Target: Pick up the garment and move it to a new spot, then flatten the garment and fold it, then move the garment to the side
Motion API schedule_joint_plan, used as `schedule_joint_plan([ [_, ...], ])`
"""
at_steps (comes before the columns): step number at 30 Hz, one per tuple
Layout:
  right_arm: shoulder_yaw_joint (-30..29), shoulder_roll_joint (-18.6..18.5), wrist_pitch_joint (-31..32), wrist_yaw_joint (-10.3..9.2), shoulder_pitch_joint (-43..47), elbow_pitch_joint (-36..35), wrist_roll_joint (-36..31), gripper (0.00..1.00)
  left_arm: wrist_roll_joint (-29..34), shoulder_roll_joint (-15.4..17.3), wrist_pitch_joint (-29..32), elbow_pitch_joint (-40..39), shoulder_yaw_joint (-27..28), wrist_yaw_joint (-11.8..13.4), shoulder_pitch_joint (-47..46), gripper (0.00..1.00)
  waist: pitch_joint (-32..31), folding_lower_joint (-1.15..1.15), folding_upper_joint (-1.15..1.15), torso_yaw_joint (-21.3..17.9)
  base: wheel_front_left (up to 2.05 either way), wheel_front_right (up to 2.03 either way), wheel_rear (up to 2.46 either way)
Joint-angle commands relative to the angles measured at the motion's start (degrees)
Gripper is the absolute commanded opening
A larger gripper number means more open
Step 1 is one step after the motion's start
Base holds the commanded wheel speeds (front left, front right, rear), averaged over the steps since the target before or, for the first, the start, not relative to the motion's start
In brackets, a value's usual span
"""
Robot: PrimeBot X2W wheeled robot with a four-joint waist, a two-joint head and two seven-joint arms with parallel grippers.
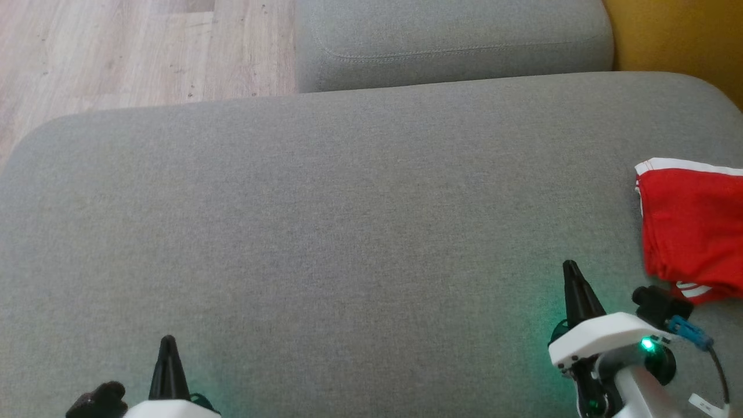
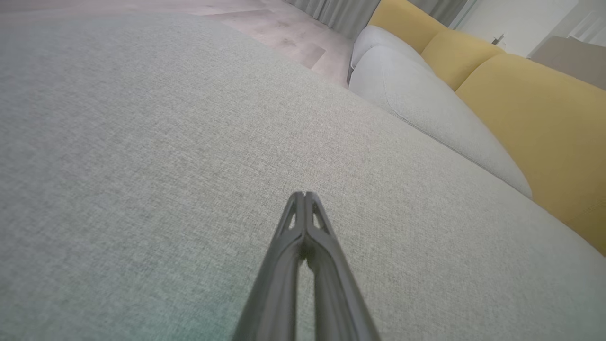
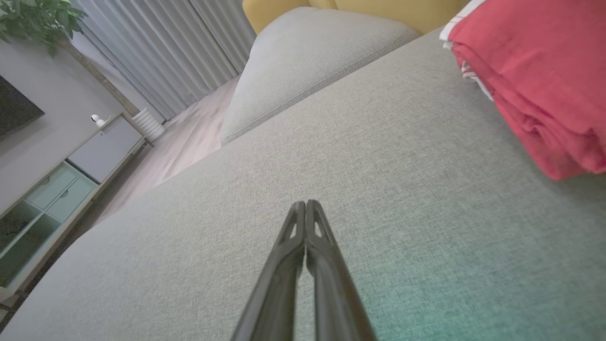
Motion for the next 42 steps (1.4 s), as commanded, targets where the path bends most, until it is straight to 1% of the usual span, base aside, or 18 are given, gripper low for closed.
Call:
schedule_joint_plan([
  [1, -0.2, -0.1, 0.6, -0.01, -1.5, -2.5, 1.9, 0.0, -1.7, 0.2, 0.5, -2.2, 1.2, -0.2, -2.9, 0.0, 0.0, 0.0, 0.0, 0.0, 0.0, 0.0, 0.0],
  [42, -5.1, 0.0, 7.3, -0.02, 0.6, -10.5, 27.2, 0.0, -26.2, 0.3, 7.2, -6.6, 3.3, -1.1, -4.8, 0.0, 0.0, 0.0, 0.0, 0.3, 0.0, 0.0, 0.0],
])
